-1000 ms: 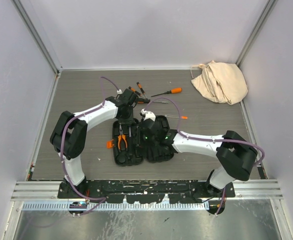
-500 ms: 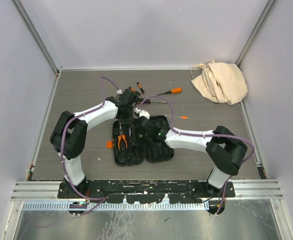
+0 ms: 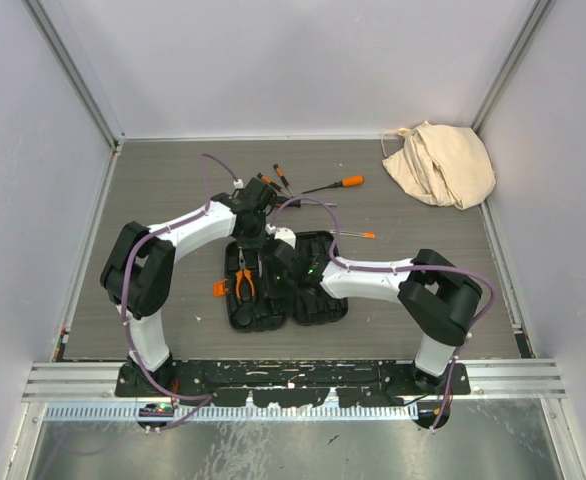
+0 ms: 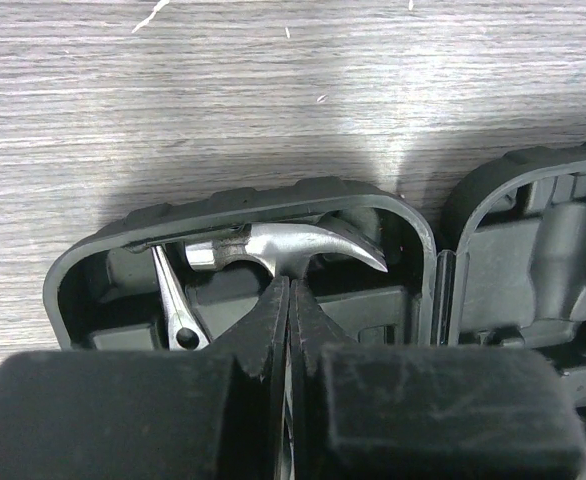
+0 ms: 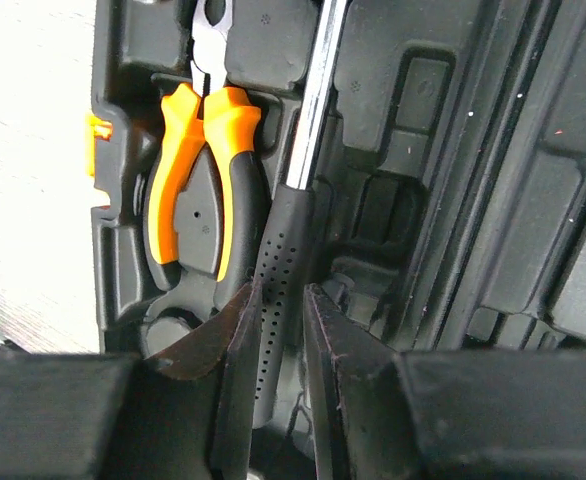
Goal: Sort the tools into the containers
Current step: Place the hammer in the storage box.
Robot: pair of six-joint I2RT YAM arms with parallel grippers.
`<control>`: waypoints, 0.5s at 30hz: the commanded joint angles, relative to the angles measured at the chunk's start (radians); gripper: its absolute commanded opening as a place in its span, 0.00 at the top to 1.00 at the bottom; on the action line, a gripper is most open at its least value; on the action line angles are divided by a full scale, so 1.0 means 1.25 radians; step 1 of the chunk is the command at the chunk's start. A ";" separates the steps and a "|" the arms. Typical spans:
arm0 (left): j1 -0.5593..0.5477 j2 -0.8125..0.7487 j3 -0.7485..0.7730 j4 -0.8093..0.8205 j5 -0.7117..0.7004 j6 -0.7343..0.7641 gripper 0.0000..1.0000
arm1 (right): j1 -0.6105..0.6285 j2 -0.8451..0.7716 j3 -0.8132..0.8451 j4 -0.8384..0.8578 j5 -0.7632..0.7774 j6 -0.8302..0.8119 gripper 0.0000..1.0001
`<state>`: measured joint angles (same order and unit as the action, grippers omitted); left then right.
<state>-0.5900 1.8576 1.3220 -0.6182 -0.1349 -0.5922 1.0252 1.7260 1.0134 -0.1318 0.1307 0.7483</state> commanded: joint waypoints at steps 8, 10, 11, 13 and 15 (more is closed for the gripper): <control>-0.004 0.010 0.008 0.017 -0.012 -0.009 1.00 | 0.014 0.016 -0.052 0.022 0.044 0.063 0.84; -0.004 0.012 0.007 0.017 -0.014 -0.007 1.00 | 0.014 0.019 -0.060 0.029 0.044 0.067 0.86; -0.004 0.015 0.007 0.017 -0.015 -0.007 1.00 | 0.014 0.021 -0.065 0.032 0.044 0.070 0.87; -0.004 0.019 0.006 0.017 -0.015 -0.007 1.00 | 0.013 0.024 -0.079 0.042 0.045 0.079 0.89; -0.004 0.026 0.006 0.017 -0.016 -0.007 1.00 | 0.013 0.027 -0.091 0.051 0.043 0.086 0.90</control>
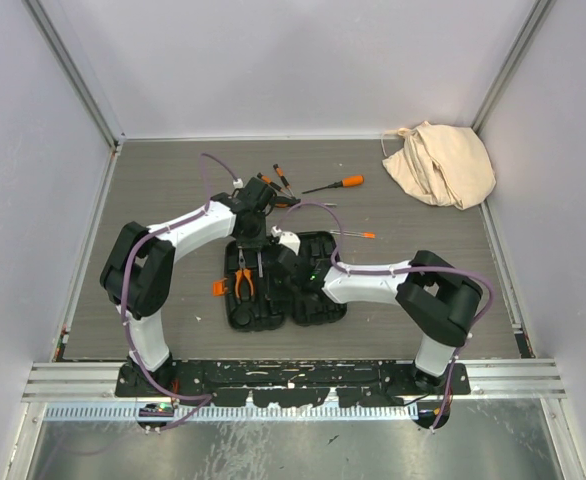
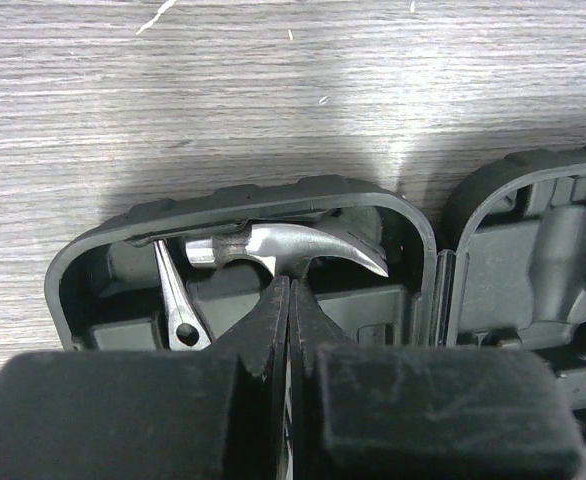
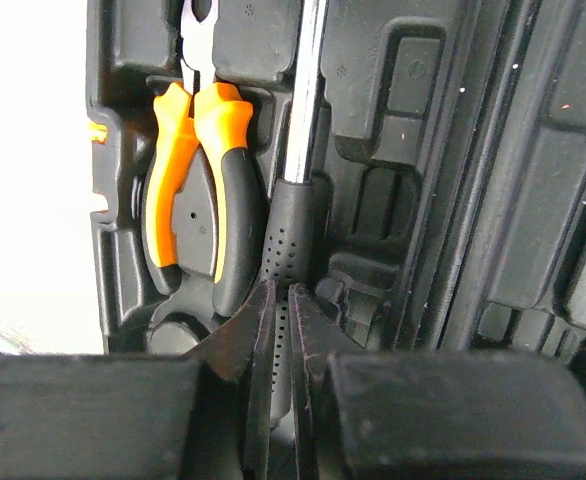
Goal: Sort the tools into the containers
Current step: Place the hammer in the storage box.
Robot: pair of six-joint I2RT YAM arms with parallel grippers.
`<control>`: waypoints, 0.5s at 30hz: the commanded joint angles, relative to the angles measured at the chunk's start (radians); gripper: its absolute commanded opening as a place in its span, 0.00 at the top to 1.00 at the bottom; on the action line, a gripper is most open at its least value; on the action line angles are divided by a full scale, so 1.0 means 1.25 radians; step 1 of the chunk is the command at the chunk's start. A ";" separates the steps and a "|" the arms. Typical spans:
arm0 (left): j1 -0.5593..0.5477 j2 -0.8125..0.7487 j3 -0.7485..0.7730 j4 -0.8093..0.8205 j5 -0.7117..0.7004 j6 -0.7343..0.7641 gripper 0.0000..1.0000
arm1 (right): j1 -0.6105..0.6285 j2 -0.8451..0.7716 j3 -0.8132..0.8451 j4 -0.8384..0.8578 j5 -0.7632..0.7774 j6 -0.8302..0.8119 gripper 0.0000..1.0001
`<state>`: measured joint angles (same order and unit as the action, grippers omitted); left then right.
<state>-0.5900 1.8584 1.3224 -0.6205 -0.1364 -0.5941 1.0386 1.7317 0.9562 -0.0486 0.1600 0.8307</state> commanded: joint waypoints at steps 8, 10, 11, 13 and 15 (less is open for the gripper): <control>-0.004 0.066 0.019 0.005 -0.019 -0.010 1.00 | 0.003 0.031 -0.074 0.001 0.009 0.031 0.91; -0.006 0.076 0.021 -0.001 -0.022 -0.012 1.00 | 0.004 0.029 -0.081 0.001 0.011 0.034 0.91; -0.007 0.082 0.022 -0.007 -0.029 -0.013 1.00 | 0.003 0.028 -0.083 0.001 0.012 0.036 0.92; -0.011 0.091 0.023 -0.021 -0.045 -0.018 1.00 | 0.003 0.030 -0.087 0.002 0.011 0.040 0.92; -0.015 0.101 0.026 -0.035 -0.059 -0.023 1.00 | 0.003 0.031 -0.091 0.004 0.011 0.044 0.92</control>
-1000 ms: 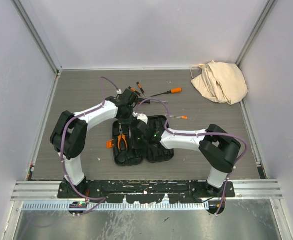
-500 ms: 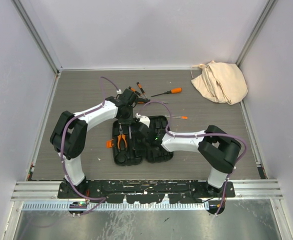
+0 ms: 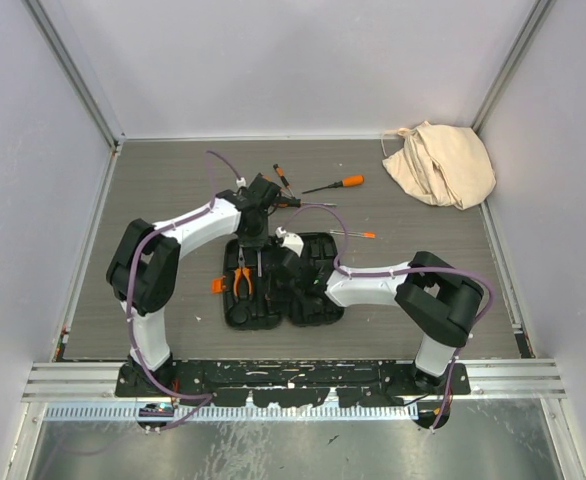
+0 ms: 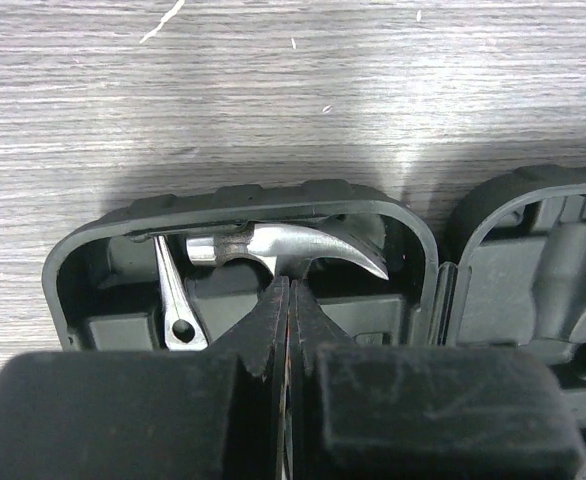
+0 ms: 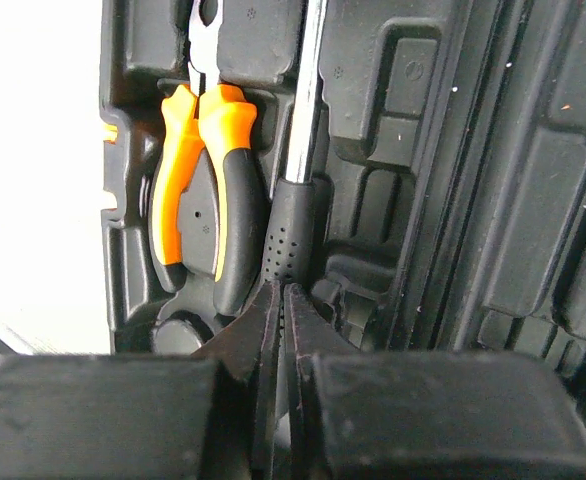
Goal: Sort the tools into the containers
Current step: Place the hammer in the storage box.
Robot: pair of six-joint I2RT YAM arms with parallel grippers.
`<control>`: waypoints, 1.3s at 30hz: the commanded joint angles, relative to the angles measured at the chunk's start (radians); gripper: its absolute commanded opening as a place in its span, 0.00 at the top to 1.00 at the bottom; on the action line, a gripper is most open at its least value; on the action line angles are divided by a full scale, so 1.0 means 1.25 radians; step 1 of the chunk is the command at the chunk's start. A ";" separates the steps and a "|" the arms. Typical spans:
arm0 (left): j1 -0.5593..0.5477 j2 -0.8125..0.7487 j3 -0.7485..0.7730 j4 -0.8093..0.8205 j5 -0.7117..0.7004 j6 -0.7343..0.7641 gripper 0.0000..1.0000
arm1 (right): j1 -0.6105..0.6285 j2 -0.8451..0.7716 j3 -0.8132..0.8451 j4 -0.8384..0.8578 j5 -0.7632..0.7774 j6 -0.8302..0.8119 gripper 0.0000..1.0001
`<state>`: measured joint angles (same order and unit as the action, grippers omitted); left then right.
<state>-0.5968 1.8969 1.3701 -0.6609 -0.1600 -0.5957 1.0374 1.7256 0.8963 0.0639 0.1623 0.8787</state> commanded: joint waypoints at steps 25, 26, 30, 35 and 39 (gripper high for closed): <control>-0.023 -0.086 0.137 -0.044 -0.030 0.054 0.84 | 0.003 -0.183 -0.078 0.092 -0.034 -0.128 0.83; -0.023 -0.097 0.154 -0.050 -0.032 0.059 0.83 | 0.004 -0.199 -0.077 0.098 -0.034 -0.137 0.82; -0.023 -0.146 0.181 -0.059 -0.038 0.077 0.79 | 0.002 -0.258 -0.072 0.085 -0.005 -0.168 0.78; -0.016 -0.223 0.145 -0.073 -0.084 0.087 0.74 | -0.010 -0.331 -0.083 0.011 0.102 -0.201 0.73; 0.008 -0.292 0.102 -0.096 -0.108 0.093 0.73 | -0.028 -0.388 -0.080 -0.068 0.179 -0.240 0.72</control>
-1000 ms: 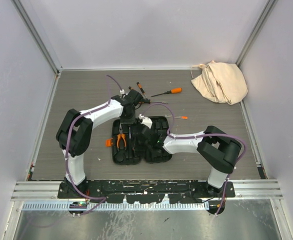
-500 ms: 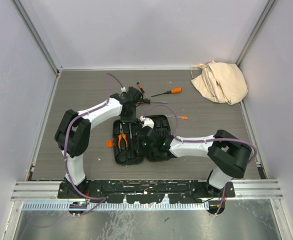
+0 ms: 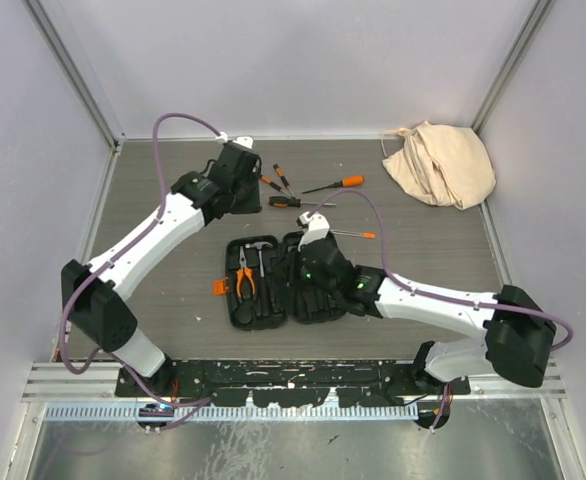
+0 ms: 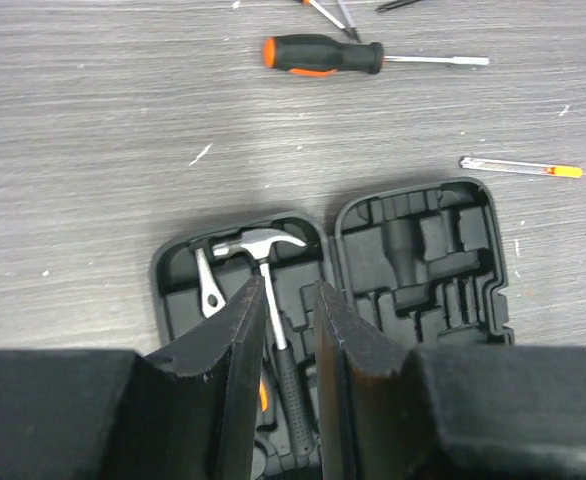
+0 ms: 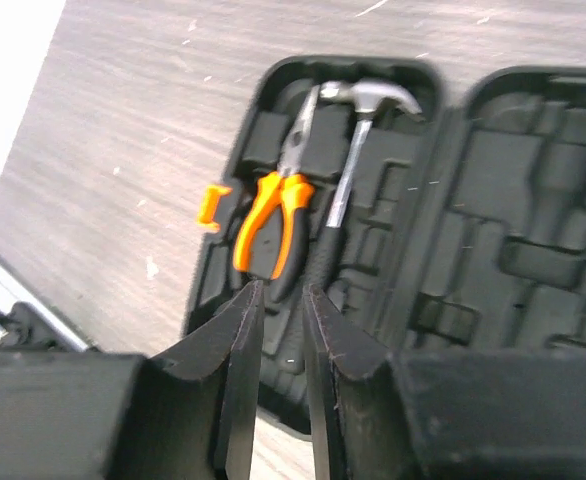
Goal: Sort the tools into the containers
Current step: Place the hammer in the storage box, then move the utility knife at the center of the board.
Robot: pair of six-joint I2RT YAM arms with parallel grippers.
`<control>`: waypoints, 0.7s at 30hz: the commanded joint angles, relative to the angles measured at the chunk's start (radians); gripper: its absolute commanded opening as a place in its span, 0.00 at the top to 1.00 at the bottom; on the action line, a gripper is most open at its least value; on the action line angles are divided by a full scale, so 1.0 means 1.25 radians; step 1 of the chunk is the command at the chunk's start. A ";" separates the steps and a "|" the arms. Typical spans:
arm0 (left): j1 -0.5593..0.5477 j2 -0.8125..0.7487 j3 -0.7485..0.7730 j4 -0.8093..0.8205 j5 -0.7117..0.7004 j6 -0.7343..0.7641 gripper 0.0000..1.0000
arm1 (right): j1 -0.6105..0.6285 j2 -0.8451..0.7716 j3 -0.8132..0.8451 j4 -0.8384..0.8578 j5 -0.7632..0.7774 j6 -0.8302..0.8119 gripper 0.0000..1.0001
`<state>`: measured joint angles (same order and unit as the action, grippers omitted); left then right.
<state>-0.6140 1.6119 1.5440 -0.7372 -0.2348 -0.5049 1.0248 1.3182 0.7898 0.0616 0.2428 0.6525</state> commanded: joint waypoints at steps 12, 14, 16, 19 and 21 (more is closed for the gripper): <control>0.105 -0.318 -0.256 -0.053 -0.090 0.067 0.52 | -0.312 -0.223 -0.008 -0.285 0.033 -0.081 0.67; 0.118 -0.347 -0.297 -0.054 -0.087 0.071 0.50 | -0.368 -0.221 -0.005 -0.306 -0.003 -0.097 0.66; 0.130 -0.370 -0.329 -0.055 -0.085 0.074 0.49 | -0.416 -0.203 0.006 -0.326 -0.046 -0.112 0.65; 0.143 -0.393 -0.367 -0.055 -0.069 0.075 0.47 | -0.482 -0.159 0.026 -0.349 -0.107 -0.130 0.63; 0.146 -0.401 -0.383 -0.052 -0.052 0.074 0.45 | -0.521 -0.122 0.038 -0.355 -0.154 -0.138 0.62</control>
<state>-0.4442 1.1400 1.0943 -0.8104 -0.3237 -0.4282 0.4458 1.1015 0.7837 -0.3393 0.1902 0.5228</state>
